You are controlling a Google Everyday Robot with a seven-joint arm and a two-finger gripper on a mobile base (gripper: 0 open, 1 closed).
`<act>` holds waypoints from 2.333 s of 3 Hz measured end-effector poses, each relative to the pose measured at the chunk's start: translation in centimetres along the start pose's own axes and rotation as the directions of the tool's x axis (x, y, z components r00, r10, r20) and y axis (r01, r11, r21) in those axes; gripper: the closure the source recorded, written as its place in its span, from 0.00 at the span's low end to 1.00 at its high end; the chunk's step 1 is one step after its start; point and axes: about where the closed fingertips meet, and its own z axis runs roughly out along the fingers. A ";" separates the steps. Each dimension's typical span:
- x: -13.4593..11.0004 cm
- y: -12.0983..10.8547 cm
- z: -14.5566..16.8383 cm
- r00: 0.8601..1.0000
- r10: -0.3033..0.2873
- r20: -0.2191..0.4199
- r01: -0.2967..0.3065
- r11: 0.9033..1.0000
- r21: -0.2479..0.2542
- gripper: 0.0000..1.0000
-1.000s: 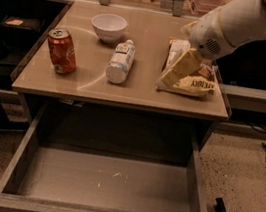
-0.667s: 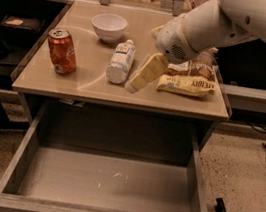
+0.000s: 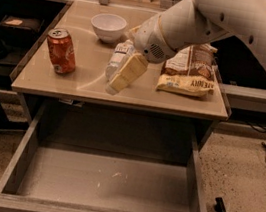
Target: Place coke can into top drawer
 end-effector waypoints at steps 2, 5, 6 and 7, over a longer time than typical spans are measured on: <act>-2.4 -7.3 9.4 0.988 0.050 0.146 -0.043 0.998 -0.051 0.00; -7.0 -7.4 11.9 0.976 0.056 0.210 -0.055 0.998 -0.011 0.00; -7.0 -7.4 11.9 0.976 0.056 0.210 -0.055 0.998 -0.012 0.00; -8.0 -8.6 12.2 0.975 0.038 0.220 -0.040 0.999 0.005 0.00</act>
Offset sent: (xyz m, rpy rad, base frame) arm 0.1127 0.0854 -0.0340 0.2147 0.0443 0.0338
